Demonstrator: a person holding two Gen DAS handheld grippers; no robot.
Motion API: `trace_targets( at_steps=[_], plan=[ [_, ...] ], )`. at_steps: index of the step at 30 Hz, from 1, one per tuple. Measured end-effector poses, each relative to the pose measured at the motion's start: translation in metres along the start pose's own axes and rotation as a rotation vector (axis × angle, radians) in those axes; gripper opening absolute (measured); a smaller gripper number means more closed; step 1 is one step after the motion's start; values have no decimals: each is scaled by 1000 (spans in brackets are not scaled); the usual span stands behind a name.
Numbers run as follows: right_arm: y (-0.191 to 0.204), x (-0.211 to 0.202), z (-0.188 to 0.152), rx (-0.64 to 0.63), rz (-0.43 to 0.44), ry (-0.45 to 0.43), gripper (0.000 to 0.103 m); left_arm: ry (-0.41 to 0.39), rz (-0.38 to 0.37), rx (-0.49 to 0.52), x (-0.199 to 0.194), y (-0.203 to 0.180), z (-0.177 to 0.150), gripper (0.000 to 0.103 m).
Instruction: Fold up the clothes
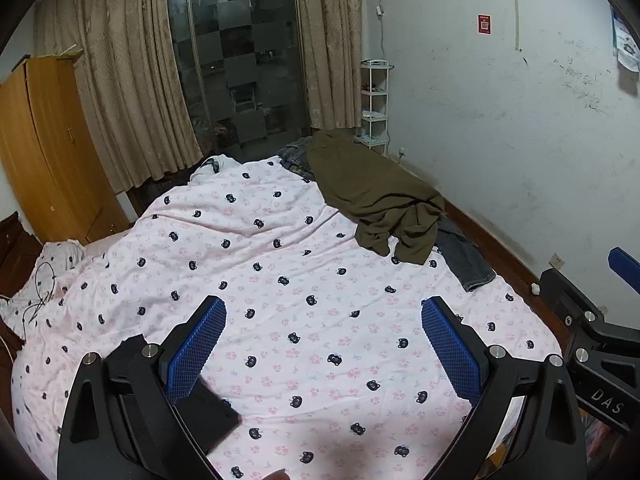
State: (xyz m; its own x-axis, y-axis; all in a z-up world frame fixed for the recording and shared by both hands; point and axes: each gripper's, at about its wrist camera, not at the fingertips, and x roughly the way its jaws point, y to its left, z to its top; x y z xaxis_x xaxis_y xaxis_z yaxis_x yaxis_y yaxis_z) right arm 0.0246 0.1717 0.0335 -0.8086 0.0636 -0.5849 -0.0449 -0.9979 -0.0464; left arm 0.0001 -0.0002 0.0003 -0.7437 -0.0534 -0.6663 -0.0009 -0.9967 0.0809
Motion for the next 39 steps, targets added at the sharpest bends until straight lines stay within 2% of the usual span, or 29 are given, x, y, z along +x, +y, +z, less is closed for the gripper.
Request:
trace_targets(
  at_steps=[8, 28, 39],
  plan=[
    [-2, 3, 0, 4, 8, 7, 103, 33, -12, -25, 2, 4, 5, 97],
    [15, 5, -8, -7, -11, 11, 103, 43, -58, -18, 4, 17, -5, 97],
    [35, 2, -5, -9, -76, 24, 103, 51, -113, 12, 16, 32, 2, 97]
  ],
)
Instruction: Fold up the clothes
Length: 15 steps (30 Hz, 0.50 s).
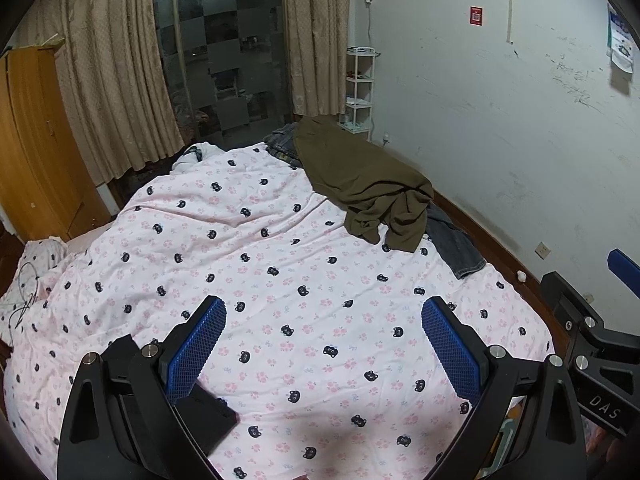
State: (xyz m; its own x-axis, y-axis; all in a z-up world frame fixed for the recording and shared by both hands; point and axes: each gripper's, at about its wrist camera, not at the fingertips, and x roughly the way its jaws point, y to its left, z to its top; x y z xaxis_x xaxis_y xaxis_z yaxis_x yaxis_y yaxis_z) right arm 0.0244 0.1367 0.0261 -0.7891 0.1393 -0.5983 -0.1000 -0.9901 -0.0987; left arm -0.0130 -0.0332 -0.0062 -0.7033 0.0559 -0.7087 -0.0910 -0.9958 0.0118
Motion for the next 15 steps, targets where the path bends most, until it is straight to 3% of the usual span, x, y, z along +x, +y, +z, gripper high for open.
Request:
trace_targets(
  at_steps=[15],
  plan=[
    [32, -25, -5, -13, -55, -14, 103, -25, -47, 6, -7, 27, -2, 97]
  ],
)
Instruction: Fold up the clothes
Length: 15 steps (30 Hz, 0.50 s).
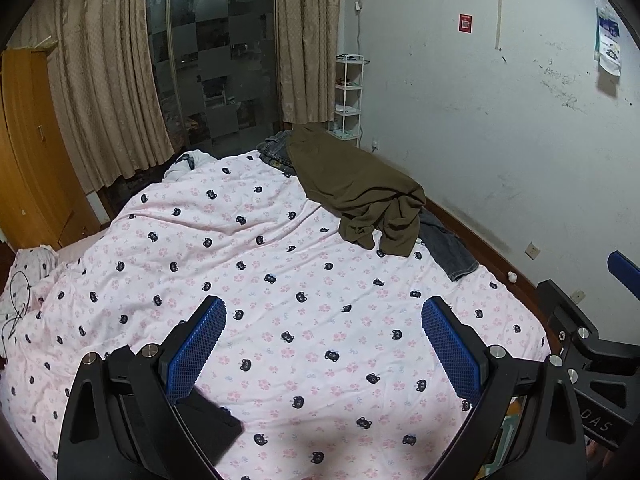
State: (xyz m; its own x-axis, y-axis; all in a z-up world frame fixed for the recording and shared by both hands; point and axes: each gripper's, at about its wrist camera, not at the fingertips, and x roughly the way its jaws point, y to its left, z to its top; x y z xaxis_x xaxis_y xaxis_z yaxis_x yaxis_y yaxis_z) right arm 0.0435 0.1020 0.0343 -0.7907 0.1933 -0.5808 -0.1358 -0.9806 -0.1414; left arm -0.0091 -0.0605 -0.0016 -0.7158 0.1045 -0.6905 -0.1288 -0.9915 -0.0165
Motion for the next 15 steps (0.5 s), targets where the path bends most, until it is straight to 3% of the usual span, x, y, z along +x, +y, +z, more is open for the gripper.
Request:
trace_targets(
  at_steps=[5, 15],
  plan=[
    [6, -2, 0, -8, -17, -1, 103, 3, -10, 4, 1, 9, -3, 97],
    [4, 15, 11, 48, 99, -34, 103, 20, 60, -9, -1, 30, 4, 97]
  ],
)
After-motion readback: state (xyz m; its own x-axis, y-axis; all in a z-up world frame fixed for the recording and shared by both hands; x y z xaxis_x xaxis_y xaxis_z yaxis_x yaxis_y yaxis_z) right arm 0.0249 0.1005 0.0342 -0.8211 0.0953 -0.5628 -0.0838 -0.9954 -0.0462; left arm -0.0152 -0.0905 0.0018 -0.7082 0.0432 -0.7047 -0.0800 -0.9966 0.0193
